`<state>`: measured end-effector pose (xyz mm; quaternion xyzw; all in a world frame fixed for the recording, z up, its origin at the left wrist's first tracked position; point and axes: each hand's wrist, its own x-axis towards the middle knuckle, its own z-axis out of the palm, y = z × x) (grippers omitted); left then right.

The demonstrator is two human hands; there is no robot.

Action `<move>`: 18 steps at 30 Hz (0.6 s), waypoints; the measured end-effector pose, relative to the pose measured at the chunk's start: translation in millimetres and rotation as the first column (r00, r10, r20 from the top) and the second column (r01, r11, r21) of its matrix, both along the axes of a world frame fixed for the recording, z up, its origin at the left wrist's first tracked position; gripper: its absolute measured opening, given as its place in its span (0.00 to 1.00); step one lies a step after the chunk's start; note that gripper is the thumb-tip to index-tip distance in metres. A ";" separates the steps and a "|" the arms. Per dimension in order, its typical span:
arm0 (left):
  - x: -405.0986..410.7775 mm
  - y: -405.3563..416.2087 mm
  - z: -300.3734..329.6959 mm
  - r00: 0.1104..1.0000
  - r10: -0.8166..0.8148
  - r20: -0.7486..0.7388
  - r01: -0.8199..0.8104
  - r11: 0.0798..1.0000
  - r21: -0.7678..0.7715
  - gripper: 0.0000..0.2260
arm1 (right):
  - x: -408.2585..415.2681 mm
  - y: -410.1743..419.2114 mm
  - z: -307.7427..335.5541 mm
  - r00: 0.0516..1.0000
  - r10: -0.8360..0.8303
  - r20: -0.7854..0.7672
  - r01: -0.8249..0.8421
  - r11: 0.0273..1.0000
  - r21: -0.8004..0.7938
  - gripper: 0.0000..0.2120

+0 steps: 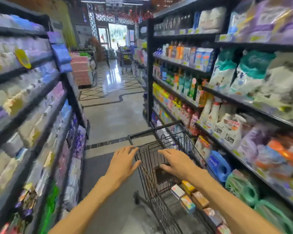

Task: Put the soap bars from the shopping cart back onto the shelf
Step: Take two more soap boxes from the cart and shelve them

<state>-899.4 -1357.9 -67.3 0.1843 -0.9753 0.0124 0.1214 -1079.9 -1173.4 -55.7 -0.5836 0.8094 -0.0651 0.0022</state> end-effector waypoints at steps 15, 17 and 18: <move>-310.5 -40.7 -62.4 0.852 -0.518 0.078 0.514 0.855 0.071 0.24 | -220.0 12.6 -56.3 0.859 -0.504 0.090 0.505 0.863 0.009 0.30; -341.8 -38.4 -74.8 0.828 -0.553 0.089 0.544 0.832 0.109 0.24 | -236.4 21.5 -66.1 0.818 -0.564 0.110 0.566 0.824 0.014 0.30; -355.1 -36.4 -82.3 0.815 -0.571 0.100 0.559 0.820 0.126 0.25 | -241.5 26.3 -70.4 0.791 -0.599 0.122 0.601 0.799 0.024 0.30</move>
